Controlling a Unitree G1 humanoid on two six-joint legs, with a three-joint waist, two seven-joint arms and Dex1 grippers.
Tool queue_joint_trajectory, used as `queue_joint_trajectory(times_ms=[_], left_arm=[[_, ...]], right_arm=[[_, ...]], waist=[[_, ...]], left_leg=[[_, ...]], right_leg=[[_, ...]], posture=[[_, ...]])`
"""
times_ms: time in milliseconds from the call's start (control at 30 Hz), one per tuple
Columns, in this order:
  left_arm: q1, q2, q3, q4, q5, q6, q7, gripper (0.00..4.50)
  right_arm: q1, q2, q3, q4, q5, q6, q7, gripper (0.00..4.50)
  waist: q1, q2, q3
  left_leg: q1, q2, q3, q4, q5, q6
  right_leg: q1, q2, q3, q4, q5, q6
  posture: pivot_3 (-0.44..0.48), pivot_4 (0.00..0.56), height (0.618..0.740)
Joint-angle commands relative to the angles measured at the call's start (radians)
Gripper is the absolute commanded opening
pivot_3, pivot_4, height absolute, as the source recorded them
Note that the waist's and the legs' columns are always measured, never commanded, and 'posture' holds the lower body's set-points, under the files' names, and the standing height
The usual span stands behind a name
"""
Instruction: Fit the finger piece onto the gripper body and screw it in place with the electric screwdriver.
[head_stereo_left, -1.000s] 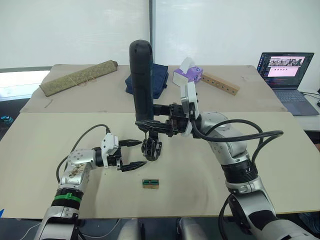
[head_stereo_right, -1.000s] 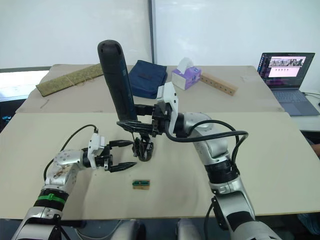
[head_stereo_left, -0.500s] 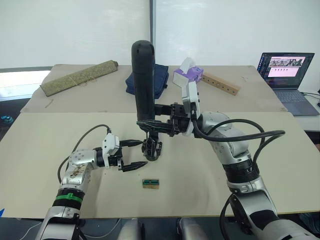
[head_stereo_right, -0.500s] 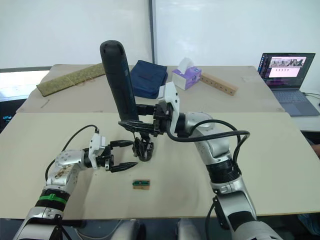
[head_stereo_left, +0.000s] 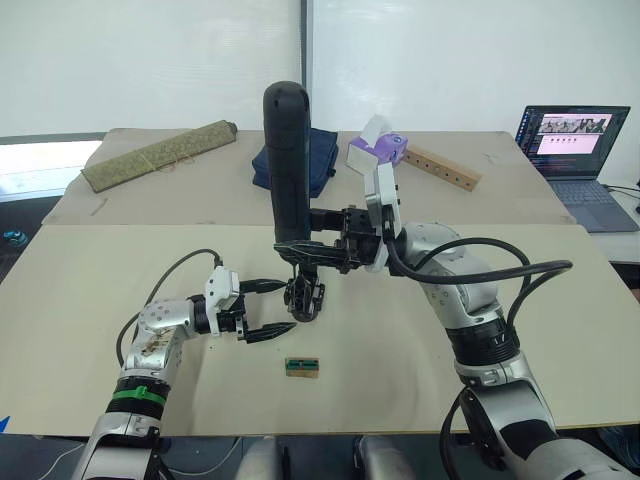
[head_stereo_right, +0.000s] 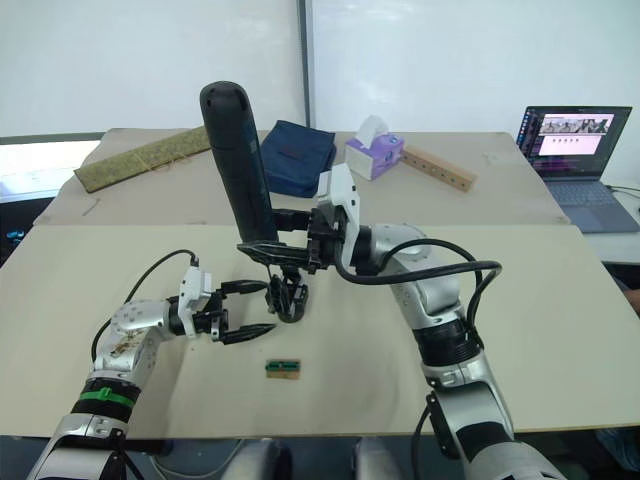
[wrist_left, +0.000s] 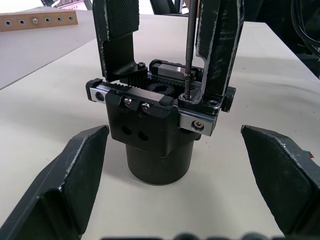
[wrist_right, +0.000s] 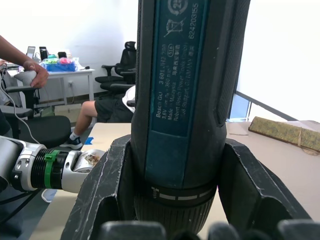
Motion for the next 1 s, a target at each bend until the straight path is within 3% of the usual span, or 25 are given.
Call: queue_joint_trajectory(times_ms=[33, 1000], left_arm=[[-0.009, -0.001, -0.001, -0.004, 0.001, -0.022, 0.001, 4.5], [-0.004, 0.0, -0.001, -0.011, 0.001, -0.018, 0.007, 4.5]], right_arm=[[-0.023, 0.001, -0.017, -0.028, 0.015, -0.015, 0.0, 1.93], [-0.02, 0.014, -0.004, -0.033, 0.01, -0.019, -0.02, 1.93]], waist=[[0.0, 0.0, 0.0], [0.0, 0.0, 0.0]], left_leg=[[0.0, 0.0, 0.0, 0.0, 0.0, 0.0], [0.0, 0.0, 0.0, 0.0, 0.0, 0.0]], right_leg=[[0.0, 0.0, 0.0, 0.0, 0.0, 0.0], [0.0, 0.0, 0.0, 0.0, 0.0, 0.0]], posture=[[0.0, 0.15, 0.74], [0.0, 0.15, 0.74]])
